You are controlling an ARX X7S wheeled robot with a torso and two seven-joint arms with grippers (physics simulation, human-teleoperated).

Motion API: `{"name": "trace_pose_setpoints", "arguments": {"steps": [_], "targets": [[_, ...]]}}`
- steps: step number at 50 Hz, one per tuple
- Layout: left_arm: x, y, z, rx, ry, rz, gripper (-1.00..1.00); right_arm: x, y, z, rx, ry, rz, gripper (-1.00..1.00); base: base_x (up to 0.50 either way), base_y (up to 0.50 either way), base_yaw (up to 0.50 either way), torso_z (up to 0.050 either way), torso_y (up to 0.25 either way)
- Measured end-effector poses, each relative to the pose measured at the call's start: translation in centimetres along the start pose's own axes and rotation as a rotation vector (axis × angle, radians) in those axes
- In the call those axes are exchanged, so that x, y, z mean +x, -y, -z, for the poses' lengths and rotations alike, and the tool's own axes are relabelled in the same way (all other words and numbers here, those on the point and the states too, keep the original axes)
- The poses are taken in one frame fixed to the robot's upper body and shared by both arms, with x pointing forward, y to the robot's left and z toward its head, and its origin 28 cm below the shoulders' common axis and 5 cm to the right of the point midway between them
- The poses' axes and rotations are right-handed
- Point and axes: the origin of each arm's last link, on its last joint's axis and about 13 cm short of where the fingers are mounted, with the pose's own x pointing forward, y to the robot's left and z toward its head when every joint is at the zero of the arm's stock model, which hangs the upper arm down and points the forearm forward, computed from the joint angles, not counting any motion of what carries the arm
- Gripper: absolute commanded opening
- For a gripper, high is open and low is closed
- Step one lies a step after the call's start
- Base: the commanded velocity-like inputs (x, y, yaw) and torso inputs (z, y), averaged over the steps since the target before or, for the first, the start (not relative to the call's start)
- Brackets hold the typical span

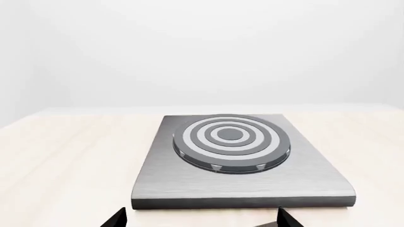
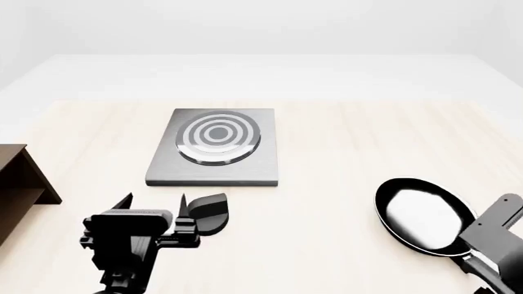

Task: Turn on the stove and put the frying pan on it.

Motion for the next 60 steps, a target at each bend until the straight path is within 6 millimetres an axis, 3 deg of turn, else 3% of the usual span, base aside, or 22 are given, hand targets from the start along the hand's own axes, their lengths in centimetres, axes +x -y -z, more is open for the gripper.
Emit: {"name": "trace_pose_setpoints", "arguments": {"steps": [29,55,56,60], "targets": [[0.0,0.1,0.4,0.009,-0.009,0.001,1.00,5.1,-2.3,0.5,0.064,0.003,-0.036,1.00,0.00,0.00,0.00,0.000,0.000],[0.0,0.2,0.4,0.017,-0.010,0.005,1.00,5.6,-2.1,1.3,0.145,0.008,-0.080,1.00,0.00,0.00,0.00,-0.001,0.000],[0.0,0.2,0.4,0.017,-0.010,0.005,1.00,5.6,-2.1,1.3,0.146,0.008,-0.081,-1.00,0.00,0.00,0.00,0.000,0.000],[0.0,0.2,0.4,0.018,-0.010,0.006,1.00,5.9,-2.2,1.8,0.141,-0.032,-0.049,-1.00,0.00,0.00,0.00,-0.002,0.000]]}}
